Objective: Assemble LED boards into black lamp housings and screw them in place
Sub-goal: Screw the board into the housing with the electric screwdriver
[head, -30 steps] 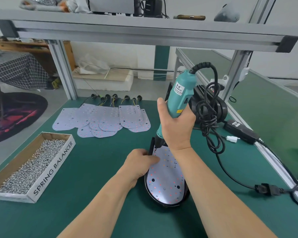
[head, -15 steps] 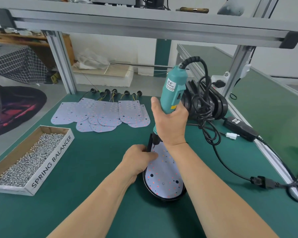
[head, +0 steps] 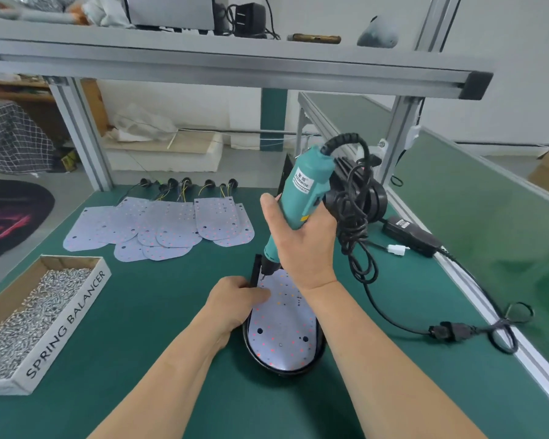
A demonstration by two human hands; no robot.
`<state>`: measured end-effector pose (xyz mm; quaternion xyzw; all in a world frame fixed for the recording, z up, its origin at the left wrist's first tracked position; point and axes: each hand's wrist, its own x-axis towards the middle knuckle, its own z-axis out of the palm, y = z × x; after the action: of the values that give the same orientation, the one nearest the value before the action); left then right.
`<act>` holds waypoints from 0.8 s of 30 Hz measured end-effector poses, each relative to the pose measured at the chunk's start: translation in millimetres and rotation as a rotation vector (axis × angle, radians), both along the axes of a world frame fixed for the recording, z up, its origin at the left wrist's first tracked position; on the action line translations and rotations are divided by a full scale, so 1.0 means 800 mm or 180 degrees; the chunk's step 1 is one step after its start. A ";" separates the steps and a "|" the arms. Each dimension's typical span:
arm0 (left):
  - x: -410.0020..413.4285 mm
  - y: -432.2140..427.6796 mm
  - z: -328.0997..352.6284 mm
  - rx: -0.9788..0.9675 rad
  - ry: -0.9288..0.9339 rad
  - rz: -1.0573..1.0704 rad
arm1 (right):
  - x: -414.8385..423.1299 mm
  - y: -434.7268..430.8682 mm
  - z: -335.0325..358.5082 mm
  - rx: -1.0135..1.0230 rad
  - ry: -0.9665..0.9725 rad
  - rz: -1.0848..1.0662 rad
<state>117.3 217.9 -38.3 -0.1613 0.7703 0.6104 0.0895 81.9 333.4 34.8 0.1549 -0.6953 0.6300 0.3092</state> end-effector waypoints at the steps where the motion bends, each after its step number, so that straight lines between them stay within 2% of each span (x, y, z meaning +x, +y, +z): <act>1: -0.001 0.000 -0.002 0.0013 -0.0008 -0.0012 | 0.003 0.000 0.008 -0.0014 0.0016 0.0074; 3: -0.003 -0.001 -0.005 0.0019 -0.0027 -0.0015 | 0.003 0.002 0.032 -0.0149 0.0084 0.0095; 7: -0.002 0.000 -0.006 0.0030 0.0011 0.0036 | -0.005 0.032 0.071 -0.0529 -0.0039 -0.0424; 11: -0.002 0.000 -0.007 0.0055 0.0040 -0.0102 | -0.013 0.098 0.046 -0.0870 -0.0767 -0.0814; 14: -0.004 0.001 -0.012 0.0058 0.0111 -0.0035 | -0.019 0.153 0.005 -0.0858 -0.1367 -0.1122; 20: -0.007 -0.001 -0.023 0.0094 0.0256 0.0129 | -0.021 0.214 -0.074 0.0150 -0.2452 -0.1702; 22: -0.008 -0.001 -0.026 0.0133 0.0246 0.0137 | -0.022 0.215 -0.086 0.0565 -0.2561 -0.1851; 24: -0.010 -0.002 -0.030 0.0135 0.0226 0.0149 | -0.026 0.212 -0.089 0.1266 -0.2413 -0.2226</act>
<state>109.1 216.6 -62.6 -0.1556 0.7559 0.6339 0.0512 61.0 503.4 -36.2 -0.2675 -0.8736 0.3580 0.1928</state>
